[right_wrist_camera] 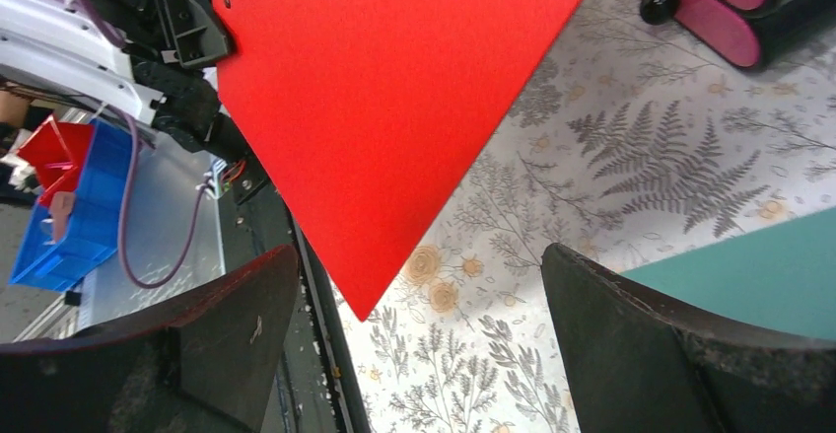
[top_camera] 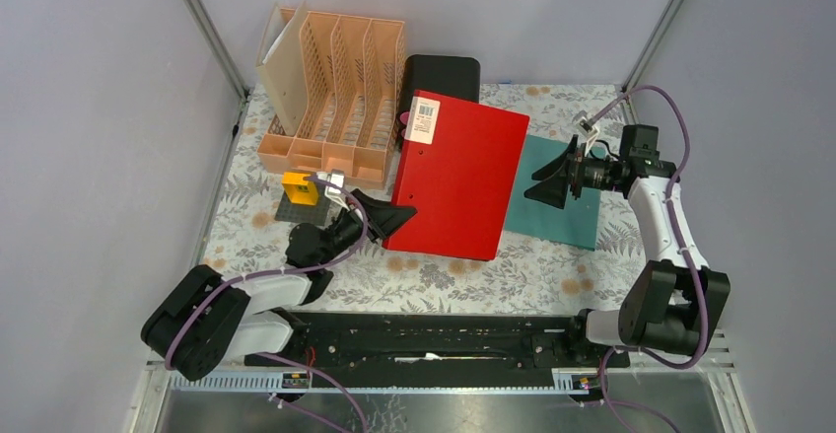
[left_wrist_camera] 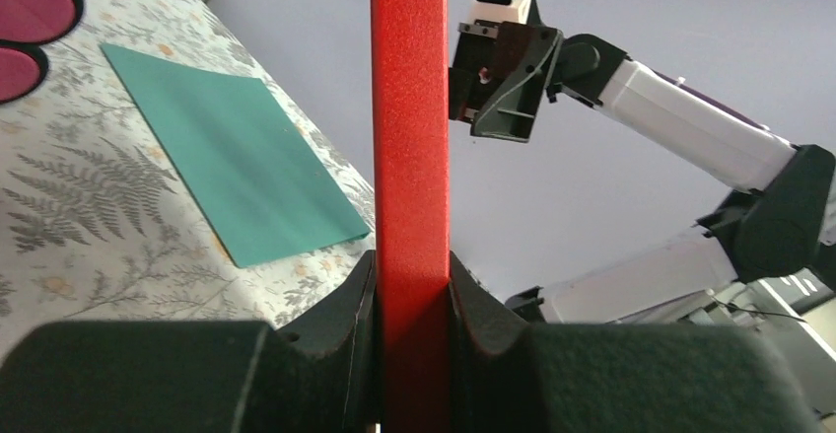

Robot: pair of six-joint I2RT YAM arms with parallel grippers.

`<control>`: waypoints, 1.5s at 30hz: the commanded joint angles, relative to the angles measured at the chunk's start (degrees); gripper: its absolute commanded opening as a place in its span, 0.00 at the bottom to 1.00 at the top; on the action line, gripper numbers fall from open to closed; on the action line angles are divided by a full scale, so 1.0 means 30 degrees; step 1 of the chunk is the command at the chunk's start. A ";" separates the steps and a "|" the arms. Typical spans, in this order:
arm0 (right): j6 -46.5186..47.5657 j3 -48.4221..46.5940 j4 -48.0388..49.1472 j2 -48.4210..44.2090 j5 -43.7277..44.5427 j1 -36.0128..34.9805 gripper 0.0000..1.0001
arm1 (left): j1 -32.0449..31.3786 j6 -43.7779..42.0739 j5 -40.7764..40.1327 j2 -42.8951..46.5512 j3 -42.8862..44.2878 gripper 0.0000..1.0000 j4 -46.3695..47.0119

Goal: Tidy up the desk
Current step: Pick up the folder from the center of the board.

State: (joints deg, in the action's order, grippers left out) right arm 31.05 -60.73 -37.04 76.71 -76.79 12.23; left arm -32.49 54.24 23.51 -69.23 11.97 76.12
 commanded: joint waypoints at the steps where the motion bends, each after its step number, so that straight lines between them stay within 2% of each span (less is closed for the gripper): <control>1: -0.0616 -0.0069 -0.0123 0.0253 -0.1115 -0.0899 1.00 | 0.0078 0.1554 0.1169 -0.0071 0.0630 0.00 0.5040; 23: -0.1922 -0.0474 -0.0188 0.1245 -0.3724 -0.3380 1.00 | 0.0051 0.2868 0.1166 -0.0076 0.2032 0.00 0.5243; 26: -0.0593 -0.0867 -0.1659 0.1494 -0.4529 -0.3653 1.00 | -0.0091 0.3006 0.1130 -0.0385 0.2283 0.00 0.5243; 30: 0.3786 -0.2209 -0.6364 0.2204 -0.5464 -0.3717 0.98 | -0.0295 0.3124 0.1068 -0.0920 0.2554 0.00 0.5243; 33: 0.5432 -0.2776 -0.7871 0.2490 -0.5542 -0.3714 0.89 | -0.0404 0.3160 0.1057 -0.1282 0.2729 0.00 0.5268; 37: 0.5322 -0.2806 -0.7886 0.2518 -0.5604 -0.3754 0.55 | -0.0533 0.3212 0.1041 -0.1859 0.2988 0.00 0.5249; 38: 0.5258 -0.2813 -0.7890 0.2540 -0.5607 -0.3758 0.42 | -0.0562 0.3233 0.1063 -0.1990 0.3032 0.00 0.5258; 40: 0.5141 -0.2910 -0.7896 0.2598 -0.5556 -0.3773 0.23 | -0.0617 0.3289 0.1150 -0.2245 0.3152 0.03 0.5258; 42: 0.5078 -0.2999 -0.7922 0.2614 -0.5342 -0.3769 0.03 | -0.0603 0.3307 0.1199 -0.2400 0.3188 0.15 0.5272; 44: 0.5152 -0.3069 -0.7952 0.2524 -0.4833 -0.3782 0.00 | -0.0455 0.3282 0.1272 -0.2348 0.3111 0.33 0.5258; 45: 0.5285 -0.3050 -0.7978 0.2402 -0.4522 -0.3783 0.00 | -0.0256 0.3301 0.1392 -0.2264 0.3040 0.46 0.5230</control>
State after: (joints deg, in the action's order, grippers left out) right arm 44.58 -67.70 -58.94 84.49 -89.38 1.89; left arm -33.45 64.23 26.59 -76.38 18.24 81.56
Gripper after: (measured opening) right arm 0.043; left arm 0.290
